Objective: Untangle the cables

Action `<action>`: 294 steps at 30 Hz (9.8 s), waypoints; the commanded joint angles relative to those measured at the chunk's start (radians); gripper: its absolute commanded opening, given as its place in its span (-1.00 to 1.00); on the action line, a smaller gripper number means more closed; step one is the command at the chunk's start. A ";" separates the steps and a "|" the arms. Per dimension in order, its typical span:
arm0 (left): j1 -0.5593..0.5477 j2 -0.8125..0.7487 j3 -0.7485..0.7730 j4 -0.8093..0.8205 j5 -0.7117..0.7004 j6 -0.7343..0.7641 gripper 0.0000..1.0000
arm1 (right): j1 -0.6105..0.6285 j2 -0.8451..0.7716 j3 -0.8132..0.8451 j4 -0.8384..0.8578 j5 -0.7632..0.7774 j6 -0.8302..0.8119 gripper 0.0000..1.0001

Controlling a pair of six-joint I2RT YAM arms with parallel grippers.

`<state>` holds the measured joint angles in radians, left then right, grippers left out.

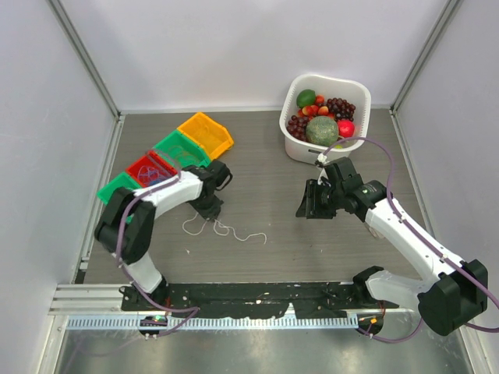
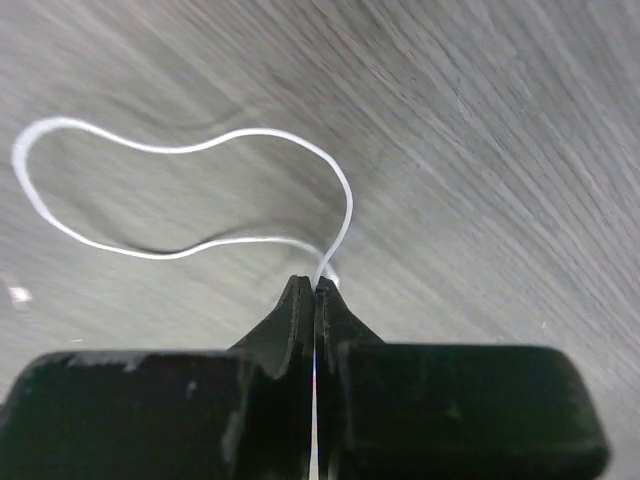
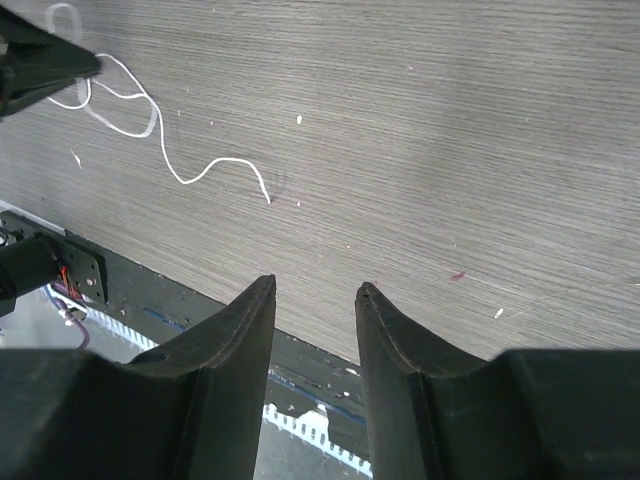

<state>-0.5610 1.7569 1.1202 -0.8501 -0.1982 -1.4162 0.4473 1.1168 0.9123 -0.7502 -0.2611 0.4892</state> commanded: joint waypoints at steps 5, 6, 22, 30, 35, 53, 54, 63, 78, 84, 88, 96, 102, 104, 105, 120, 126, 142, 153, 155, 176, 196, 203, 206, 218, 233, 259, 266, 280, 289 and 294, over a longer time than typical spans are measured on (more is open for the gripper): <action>0.166 -0.472 0.013 -0.130 -0.176 0.385 -1.00 | -0.009 -0.012 0.059 0.012 -0.029 -0.040 -0.15; 0.186 -0.508 0.033 -0.157 -0.203 0.446 -1.00 | -0.009 -0.003 0.066 0.014 -0.039 -0.044 -0.16; 0.478 -0.547 0.550 -0.276 -0.488 0.910 -1.00 | 0.002 0.029 0.095 0.037 -0.167 -0.086 -0.21; 0.546 -0.425 0.711 -0.219 -0.468 1.003 -1.00 | 0.004 0.043 0.108 0.031 -0.144 -0.097 -0.22; 0.590 -0.410 0.739 -0.195 -0.448 1.016 -1.00 | 0.002 0.055 0.106 0.032 -0.138 -0.101 -0.22; 0.616 -0.324 1.018 -0.288 -0.478 0.970 -1.00 | 0.002 0.069 0.092 0.038 -0.139 -0.113 -0.23; 0.618 -0.323 1.017 -0.290 -0.478 0.967 -1.00 | 0.002 0.067 0.092 0.040 -0.138 -0.115 -0.22; 0.630 -0.367 0.808 -0.198 -0.477 0.935 -1.00 | 0.002 0.055 0.088 0.041 -0.130 -0.116 -0.23; 0.710 -0.450 0.360 -0.199 -0.402 0.630 -1.00 | -0.004 0.052 0.080 0.043 -0.138 -0.112 -0.23; 0.788 -0.398 0.149 -0.121 -0.271 0.595 -1.00 | -0.012 0.023 0.068 0.041 -0.125 -0.110 -0.23; 0.788 -0.349 0.112 -0.067 -0.195 0.626 -1.00 | -0.019 0.008 0.060 0.038 -0.116 -0.109 -0.23; 0.788 -0.160 0.138 -0.056 -0.150 0.605 -1.00 | -0.027 0.000 0.065 0.034 -0.109 -0.104 -0.23; 0.777 -0.120 0.158 -0.004 -0.162 0.681 -1.00 | -0.029 -0.003 0.074 0.022 -0.109 -0.098 -0.23; 0.780 -0.093 0.185 -0.017 -0.178 0.720 -1.00 | -0.029 0.001 0.077 0.023 -0.115 -0.092 -0.23; 0.780 -0.079 0.199 -0.021 -0.184 0.738 -1.00 | -0.029 0.003 0.079 0.023 -0.116 -0.089 -0.24; 0.777 -0.170 0.283 -0.084 -0.274 0.818 0.51 | -0.029 -0.008 0.129 -0.024 -0.121 -0.041 -0.28; 0.779 -0.296 0.231 -0.105 -0.289 0.795 0.78 | -0.029 -0.005 0.163 -0.031 -0.119 -0.020 -0.28; 1.129 -0.402 0.009 0.086 -0.291 0.973 0.32 | -0.024 0.000 0.218 -0.127 -0.144 -0.055 -0.29; 1.129 -0.295 -0.109 0.351 -0.350 1.074 0.31 | -0.024 0.041 0.244 -0.132 -0.148 -0.044 -0.30; 1.129 -0.272 -0.128 0.397 -0.328 1.099 0.32 | -0.024 0.049 0.250 -0.132 -0.150 -0.046 -0.31; 1.021 -0.418 -0.017 0.211 -0.272 0.953 -1.00 | -0.024 0.067 0.251 -0.132 -0.161 -0.043 -0.39; 1.012 -0.270 -0.057 0.335 0.208 0.847 -1.00 | -0.022 0.057 0.234 -0.092 -0.158 -0.015 -0.40; 1.012 -0.355 -0.027 0.223 -0.013 0.881 -0.22 | -0.022 0.063 0.260 -0.095 -0.148 -0.005 -0.40; 1.012 -0.398 0.007 0.177 -0.049 0.856 0.05 | -0.024 0.081 0.301 -0.110 -0.145 -0.011 -0.40; 0.701 -0.563 0.164 0.036 -0.076 0.786 0.81 | -0.024 -0.006 0.422 -0.159 0.113 0.064 -0.28; -0.167 -0.527 0.481 0.247 0.095 0.875 0.91 | -0.024 -0.387 0.483 -0.150 0.819 -0.028 0.64; -0.238 -0.524 0.691 0.109 0.088 0.982 0.99 | -0.024 -0.347 0.579 -0.176 0.884 0.181 0.65; -0.238 -0.510 0.681 0.109 0.059 0.933 0.99 | -0.024 -0.328 0.605 -0.232 0.861 0.141 0.66; -0.238 -0.514 0.671 0.092 0.026 0.921 0.99 | -0.024 -0.391 0.544 -0.106 0.781 0.068 0.66; -0.238 -0.507 0.670 0.086 0.028 0.922 0.99 | -0.024 -0.397 0.522 -0.081 0.763 0.060 0.67; -0.238 -0.504 0.667 0.086 0.032 0.921 0.99 | -0.024 -0.397 0.527 -0.083 0.773 0.054 0.66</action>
<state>-0.7570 1.2762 1.6844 -0.6403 -0.0772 -0.5404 0.4240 0.7551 1.4700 -0.9516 0.5755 0.4656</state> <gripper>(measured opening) 0.970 0.817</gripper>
